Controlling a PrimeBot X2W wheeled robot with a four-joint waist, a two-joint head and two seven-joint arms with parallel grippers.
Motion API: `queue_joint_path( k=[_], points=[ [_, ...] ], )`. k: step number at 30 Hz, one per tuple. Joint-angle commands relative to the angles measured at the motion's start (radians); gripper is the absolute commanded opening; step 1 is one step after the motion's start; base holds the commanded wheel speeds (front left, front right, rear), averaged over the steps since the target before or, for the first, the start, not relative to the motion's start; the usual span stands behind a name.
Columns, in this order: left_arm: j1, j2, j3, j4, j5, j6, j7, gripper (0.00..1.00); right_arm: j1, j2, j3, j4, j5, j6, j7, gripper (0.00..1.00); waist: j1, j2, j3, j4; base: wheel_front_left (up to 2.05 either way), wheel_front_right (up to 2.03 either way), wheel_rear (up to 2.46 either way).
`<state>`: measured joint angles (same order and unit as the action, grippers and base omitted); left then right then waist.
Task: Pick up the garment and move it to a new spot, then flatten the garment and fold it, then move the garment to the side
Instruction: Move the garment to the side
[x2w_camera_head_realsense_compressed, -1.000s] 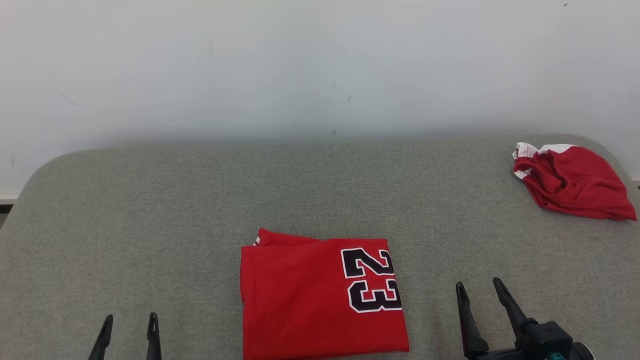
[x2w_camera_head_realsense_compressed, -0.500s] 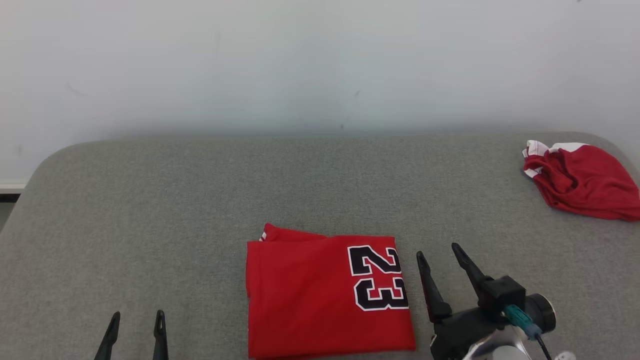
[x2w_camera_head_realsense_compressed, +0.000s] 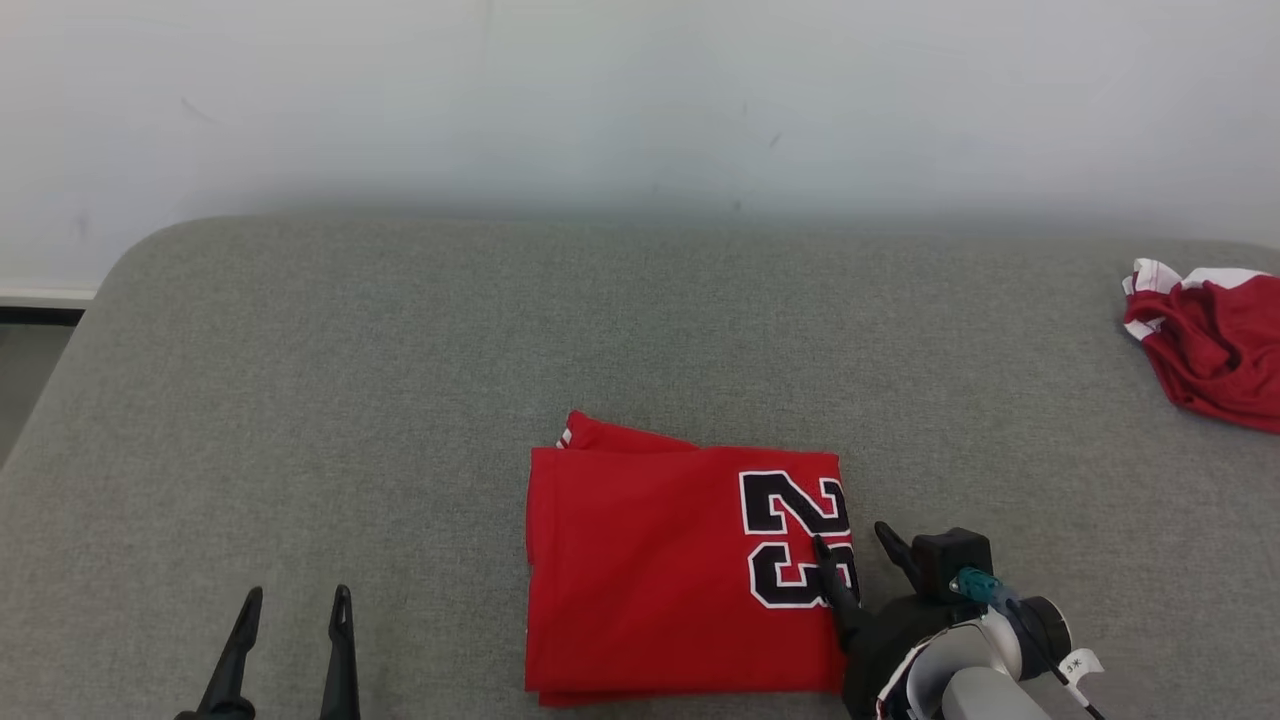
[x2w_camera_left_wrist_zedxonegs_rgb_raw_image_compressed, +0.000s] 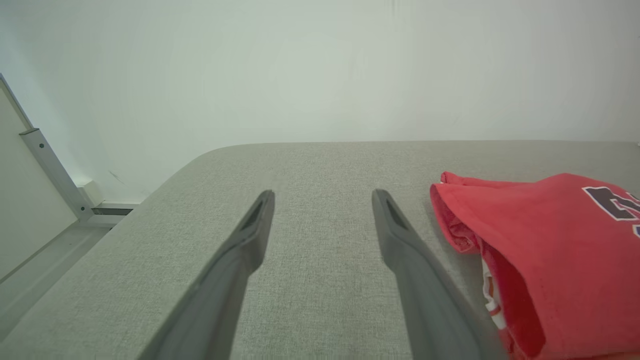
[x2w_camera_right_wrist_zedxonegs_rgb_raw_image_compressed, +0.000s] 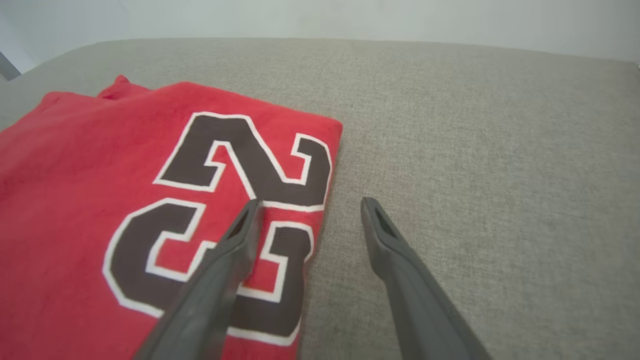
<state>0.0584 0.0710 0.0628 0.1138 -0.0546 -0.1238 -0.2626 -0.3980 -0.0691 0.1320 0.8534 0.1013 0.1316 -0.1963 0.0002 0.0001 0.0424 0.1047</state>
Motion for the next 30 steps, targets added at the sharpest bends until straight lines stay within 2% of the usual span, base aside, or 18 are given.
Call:
queue_joint_path(
  k=[1,6,7,9,10,14,20,25,30],
  points=[
    [-0.011,-0.003,0.0,0.005,-0.004,-0.003,-0.003,1.0,-0.02,0.006,0.009,0.04,0.007,-0.003,-0.003,1.0,-0.0002,-0.0001,0.016,0.01,0.0,0.0,0.0],
    [-0.022,-0.005,-0.001,0.011,-0.007,-0.003,-0.003,1.0,-0.047,0.015,0.041,0.118,0.038,-0.003,-0.001,1.0,-0.0002,-0.0001,0.025,0.013,0.0,0.0,0.0],
    [-0.025,-0.005,-0.001,0.014,-0.008,-0.003,-0.003,1.0,-0.052,0.015,0.051,0.137,0.05,-0.003,0.004,0.88,-0.0002,-0.0001,0.026,0.014,0.0,0.0,0.0],
    [-0.027,-0.006,-0.003,0.019,-0.008,-0.003,-0.003,1.0,-0.06,0.019,0.073,0.166,0.084,-0.003,0.009,0.11,-0.0002,-0.0001,0.027,0.016,0.0,0.0,0.0],
    [-0.031,-0.007,-0.004,0.02,-0.009,-0.003,-0.003,1.0,-0.069,0.021,0.085,0.173,0.1,-0.003,0.004,0.0,-0.0002,-0.0001,0.028,0.018,0.0,0.0,0.0],
    [-0.047,-0.01,-0.008,0.024,-0.014,-0.004,-0.003,1.0,-0.123,0.014,0.12,0.191,0.121,-0.003,-0.017,0.0,-0.0002,-0.0001,0.039,0.021,0.0,0.0,0.0],
    [-0.073,-0.011,-0.012,0.014,-0.022,-0.006,-0.003,1.0,-0.25,-0.054,0.161,0.182,0.129,-0.003,-0.042,0.0,-0.0002,-0.0001,0.102,-0.009,0.0,0.0,0.0],
    [-0.111,0.011,-0.004,0.006,-0.022,-0.007,-0.003,1.0,-0.367,-0.143,0.227,0.163,0.142,-0.003,-0.034,0.0,-0.0002,-0.0001,0.168,-0.05,0.0,0.0,0.0],
    [-0.154,0.031,-0.003,-0.008,-0.027,-0.005,-0.003,1.0,-0.479,-0.264,0.283,0.137,0.165,-0.003,-0.017,0.0,-0.0002,-0.0001,0.24,-0.092,0.0,0.0,0.0]
  ],
)
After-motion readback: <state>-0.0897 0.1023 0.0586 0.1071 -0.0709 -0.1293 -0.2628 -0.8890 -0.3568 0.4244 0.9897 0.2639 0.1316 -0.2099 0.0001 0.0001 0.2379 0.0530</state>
